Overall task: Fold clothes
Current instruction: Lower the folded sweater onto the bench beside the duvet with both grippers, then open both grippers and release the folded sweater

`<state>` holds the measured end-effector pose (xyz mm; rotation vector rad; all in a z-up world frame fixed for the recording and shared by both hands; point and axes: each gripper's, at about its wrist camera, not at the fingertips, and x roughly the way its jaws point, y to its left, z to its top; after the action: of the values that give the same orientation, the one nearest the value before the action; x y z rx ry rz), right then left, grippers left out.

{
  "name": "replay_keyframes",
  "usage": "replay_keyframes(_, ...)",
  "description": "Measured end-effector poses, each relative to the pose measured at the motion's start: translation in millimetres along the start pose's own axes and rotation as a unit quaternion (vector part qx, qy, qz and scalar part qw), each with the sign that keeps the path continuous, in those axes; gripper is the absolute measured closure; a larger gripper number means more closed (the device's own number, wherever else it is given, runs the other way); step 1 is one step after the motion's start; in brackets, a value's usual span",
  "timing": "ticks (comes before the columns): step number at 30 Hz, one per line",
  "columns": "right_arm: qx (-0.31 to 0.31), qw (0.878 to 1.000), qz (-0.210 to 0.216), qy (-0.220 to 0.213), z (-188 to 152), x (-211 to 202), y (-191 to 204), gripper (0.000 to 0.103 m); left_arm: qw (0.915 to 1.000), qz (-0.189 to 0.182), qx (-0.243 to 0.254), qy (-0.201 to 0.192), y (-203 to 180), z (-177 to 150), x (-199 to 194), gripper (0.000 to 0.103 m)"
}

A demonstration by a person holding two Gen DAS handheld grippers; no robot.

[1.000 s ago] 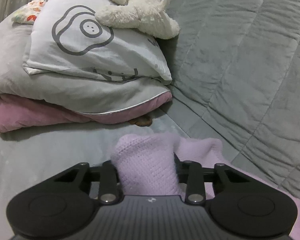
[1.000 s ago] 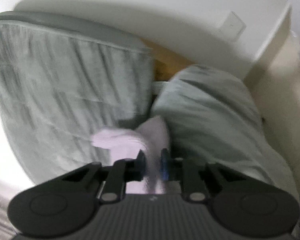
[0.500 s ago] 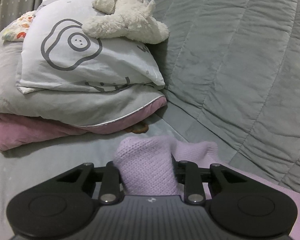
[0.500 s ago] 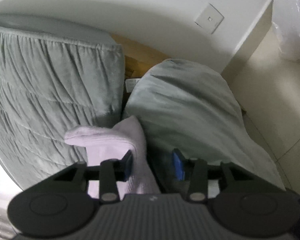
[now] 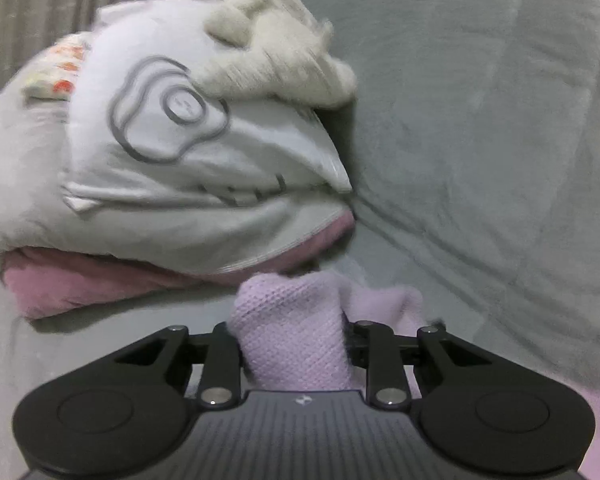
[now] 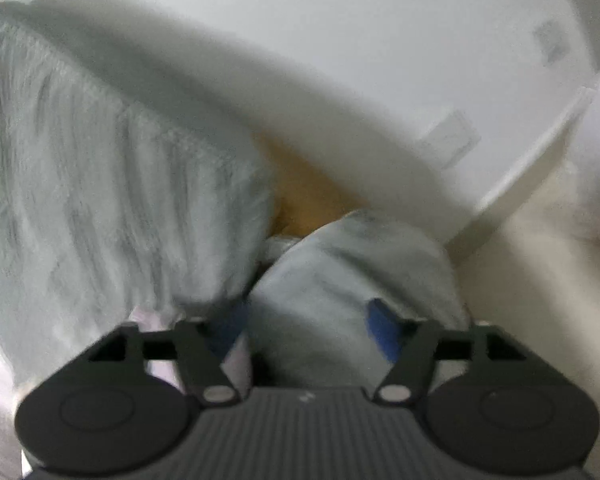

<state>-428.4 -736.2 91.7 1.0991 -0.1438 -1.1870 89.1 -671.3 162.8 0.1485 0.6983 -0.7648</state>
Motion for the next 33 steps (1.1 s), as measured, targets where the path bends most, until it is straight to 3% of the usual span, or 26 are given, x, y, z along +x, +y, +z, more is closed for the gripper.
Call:
replay_keyframes(3, -0.127, 0.992, 0.014, 0.000, -8, 9, 43, 0.017, 0.9998, 0.017, 0.012, -0.006, -1, -11, 3, 0.067)
replay_keyframes(5, -0.210, 0.977, 0.009, -0.020, -13, 13, 67, 0.015, 0.9996, 0.009, -0.024, -0.009, 8, -10, 2, 0.063)
replay_keyframes(7, -0.297, 0.954, 0.008, -0.030, -19, 24, 90, 0.015, 0.9983, 0.009, -0.055, -0.016, 15, -8, 0, 0.053)
replay_keyframes(9, -0.318, 0.948, 0.002, -0.017, -19, 38, 96, 0.016, 0.9969, 0.026, -0.066, -0.033, 18, -6, -5, 0.038)
replay_keyframes(10, -0.319, 0.948, -0.005, -0.005, -20, 46, 96, 0.018, 0.9965, 0.033, -0.065, -0.040, 19, -6, -7, 0.036)
replay_keyframes(12, -0.317, 0.948, -0.008, 0.025, -22, 58, 94, 0.032, 0.9960, 0.045, -0.057, -0.053, 20, -5, -13, 0.034)
replay_keyframes(14, -0.321, 0.945, 0.004, 0.059, -25, 68, 93, 0.064, 0.9954, 0.045, -0.061, -0.058, 23, -6, -17, 0.033)
replay_keyframes(17, -0.288, 0.955, 0.010, 0.075, -22, 75, 82, 0.085, 0.9950, 0.038, -0.072, -0.057, 27, -11, -23, 0.033)
replay_keyframes(20, -0.160, 0.982, 0.043, 0.090, -3, 77, 56, 0.091, 0.9955, 0.036, -0.066, -0.057, 25, -20, -27, 0.033)
replay_keyframes(22, -0.076, 0.990, 0.060, 0.105, 4, 80, 36, 0.092, 0.9957, 0.039, -0.060, -0.058, 22, -24, -28, 0.033)
replay_keyframes(24, 0.019, 0.990, 0.072, 0.120, 8, 85, 12, 0.092, 0.9955, 0.037, -0.063, -0.060, 20, -27, -29, 0.032)
replay_keyframes(26, 0.119, 0.982, 0.088, 0.114, 10, 86, -12, 0.092, 0.9955, 0.029, -0.067, -0.060, 17, -29, -31, 0.032)
replay_keyframes(28, 0.170, 0.974, 0.106, 0.104, 11, 84, -25, 0.091, 0.9957, 0.034, -0.059, -0.063, 14, -27, -32, 0.032)
replay_keyframes(30, 0.159, 0.976, 0.104, 0.110, 14, 84, -24, 0.083, 0.9954, 0.041, -0.045, -0.074, 11, -23, -37, 0.032)
replay_keyframes(32, 0.068, 0.992, 0.064, 0.089, 22, 76, -6, 0.061, 0.9947, 0.039, -0.031, -0.090, 11, -16, -42, 0.032)
replay_keyframes(33, 0.023, 0.996, 0.042, 0.069, 25, 71, 2, 0.056, 0.9942, 0.039, -0.024, -0.098, 10, -13, -45, 0.032)
